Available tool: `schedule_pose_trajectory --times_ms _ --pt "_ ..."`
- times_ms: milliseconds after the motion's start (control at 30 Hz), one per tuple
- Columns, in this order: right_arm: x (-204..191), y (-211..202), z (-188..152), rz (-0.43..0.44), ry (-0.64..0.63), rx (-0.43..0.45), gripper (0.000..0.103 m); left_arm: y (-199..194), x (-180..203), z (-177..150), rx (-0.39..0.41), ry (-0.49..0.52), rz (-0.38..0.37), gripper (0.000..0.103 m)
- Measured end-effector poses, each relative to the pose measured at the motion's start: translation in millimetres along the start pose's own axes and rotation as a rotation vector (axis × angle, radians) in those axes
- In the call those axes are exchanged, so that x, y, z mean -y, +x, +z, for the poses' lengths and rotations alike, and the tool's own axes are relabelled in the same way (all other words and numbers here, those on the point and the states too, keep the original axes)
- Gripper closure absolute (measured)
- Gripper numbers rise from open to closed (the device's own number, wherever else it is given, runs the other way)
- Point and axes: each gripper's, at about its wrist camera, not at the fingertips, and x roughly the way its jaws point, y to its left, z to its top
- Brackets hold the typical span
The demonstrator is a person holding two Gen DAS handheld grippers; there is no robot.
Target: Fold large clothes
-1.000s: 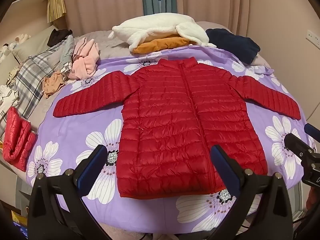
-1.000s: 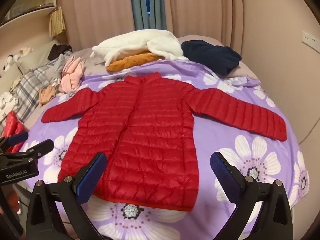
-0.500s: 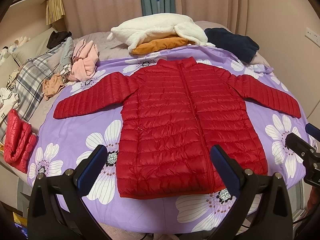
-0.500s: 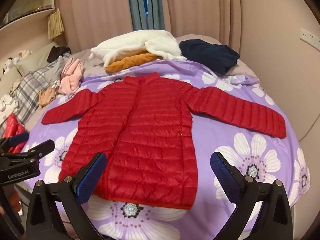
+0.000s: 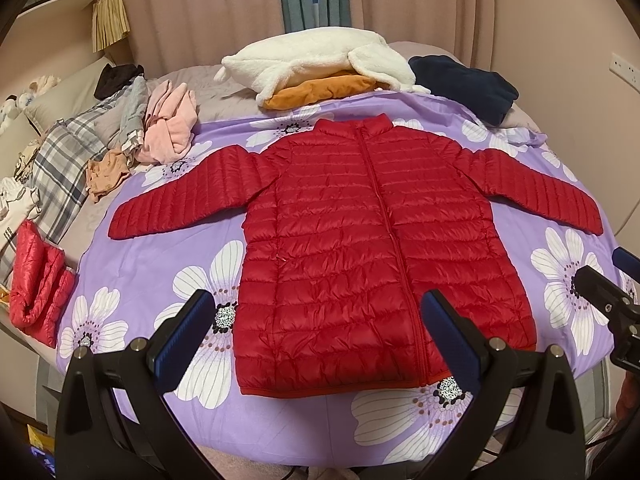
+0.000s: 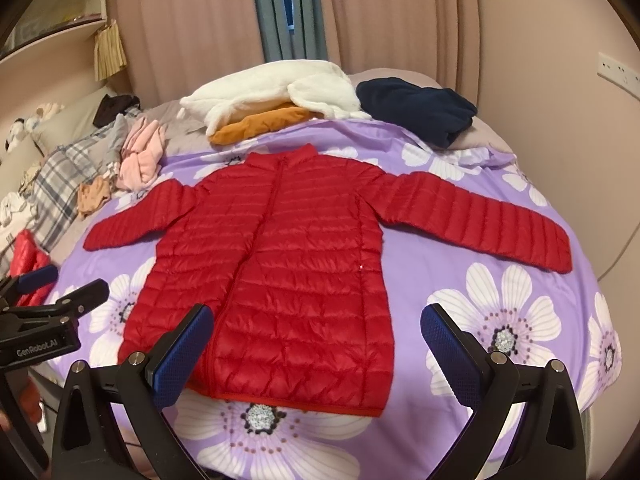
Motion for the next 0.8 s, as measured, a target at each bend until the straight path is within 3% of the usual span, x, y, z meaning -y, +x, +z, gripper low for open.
schedule_pose_trajectory --times_ms 533,600,767,800 --pt "4 -3 -1 0.005 0.005 0.017 0.001 -1 1 -1 0.033 -0.001 -0.003 0.0" --pt "4 -3 -3 0.014 0.01 0.034 0.001 3 0 -1 0.018 -0.015 -0.019 0.0" --pt "25 12 -9 0.107 0.105 -0.04 0.001 27 -6 -3 -0.059 -0.065 -0.073 0.0" --pt "28 17 -10 0.124 0.128 -0.054 0.001 31 -7 -3 -0.049 -0.1 -0.114 0.0"
